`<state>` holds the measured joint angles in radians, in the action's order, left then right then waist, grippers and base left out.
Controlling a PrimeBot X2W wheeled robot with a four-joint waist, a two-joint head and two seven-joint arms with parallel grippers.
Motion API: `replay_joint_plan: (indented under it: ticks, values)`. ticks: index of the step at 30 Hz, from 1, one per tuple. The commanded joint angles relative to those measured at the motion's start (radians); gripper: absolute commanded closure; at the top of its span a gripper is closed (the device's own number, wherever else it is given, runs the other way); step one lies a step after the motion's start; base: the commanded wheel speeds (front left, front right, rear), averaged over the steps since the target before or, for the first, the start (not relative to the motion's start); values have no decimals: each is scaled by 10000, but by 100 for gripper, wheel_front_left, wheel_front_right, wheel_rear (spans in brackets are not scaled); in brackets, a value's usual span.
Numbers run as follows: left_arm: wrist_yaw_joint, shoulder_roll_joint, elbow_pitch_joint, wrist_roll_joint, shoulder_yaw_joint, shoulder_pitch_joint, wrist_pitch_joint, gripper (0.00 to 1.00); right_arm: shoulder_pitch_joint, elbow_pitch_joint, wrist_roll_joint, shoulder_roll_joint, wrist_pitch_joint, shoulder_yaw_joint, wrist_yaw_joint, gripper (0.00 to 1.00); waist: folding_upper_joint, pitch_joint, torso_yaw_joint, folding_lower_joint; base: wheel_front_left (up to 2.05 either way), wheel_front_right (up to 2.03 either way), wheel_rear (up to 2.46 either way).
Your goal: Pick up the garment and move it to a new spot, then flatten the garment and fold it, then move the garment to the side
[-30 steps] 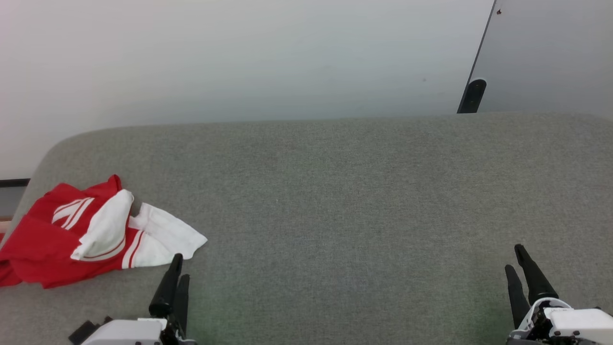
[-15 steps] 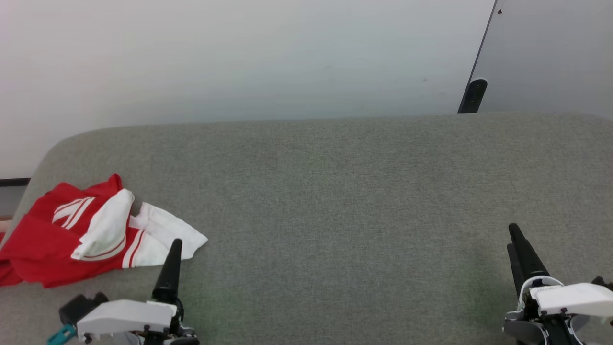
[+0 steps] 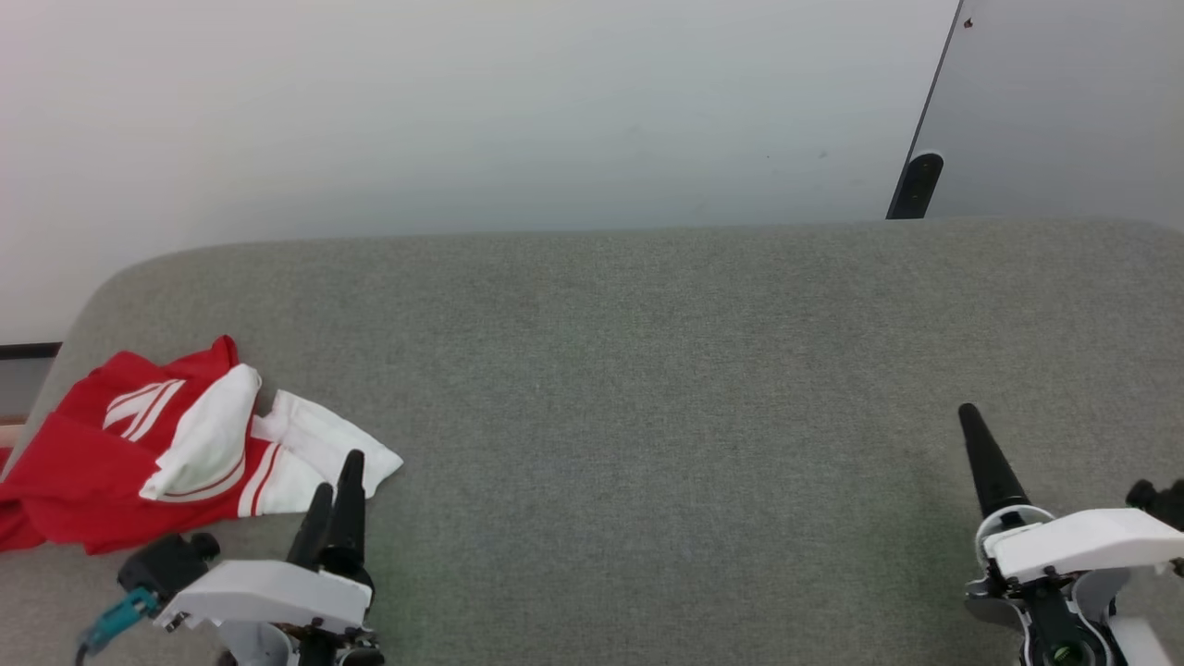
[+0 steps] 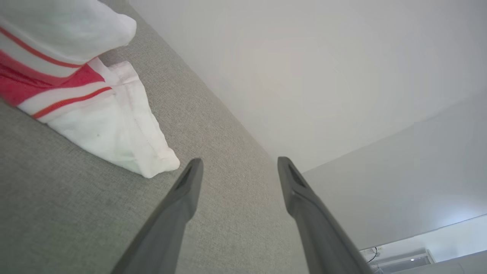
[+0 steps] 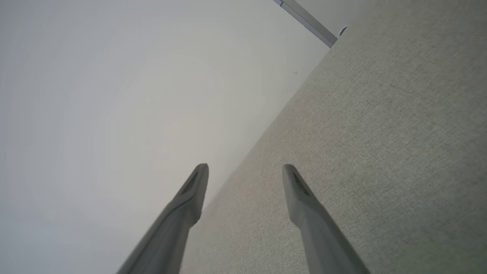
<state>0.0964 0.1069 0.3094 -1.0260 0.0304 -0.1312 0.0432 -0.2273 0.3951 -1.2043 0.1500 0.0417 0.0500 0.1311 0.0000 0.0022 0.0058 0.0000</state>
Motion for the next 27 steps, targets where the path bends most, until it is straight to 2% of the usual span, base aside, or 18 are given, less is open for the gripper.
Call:
replay_joint_plan:
  ticks: [1, 18, 27]
  values:
    - [-52, 142, -93, 501, -54, -285, 100, 0, -355, -45, 441, 138, 111, 163, -1, 0, 0, -2, -3, 0, 0, 0, 0]
    - [-463, 484, 74, 3435, -449, -432, 655, 0, -780, 546, 3747, 464, 674, 580, -2, 0, 0, 17, -40, 0, 0, 0, 0]
    - [-583, 548, 69, 4449, -568, -472, 914, 0, -926, 687, 5011, 436, 926, 594, -2, 0, 0, 18, -84, 0, 0, 0, 0]
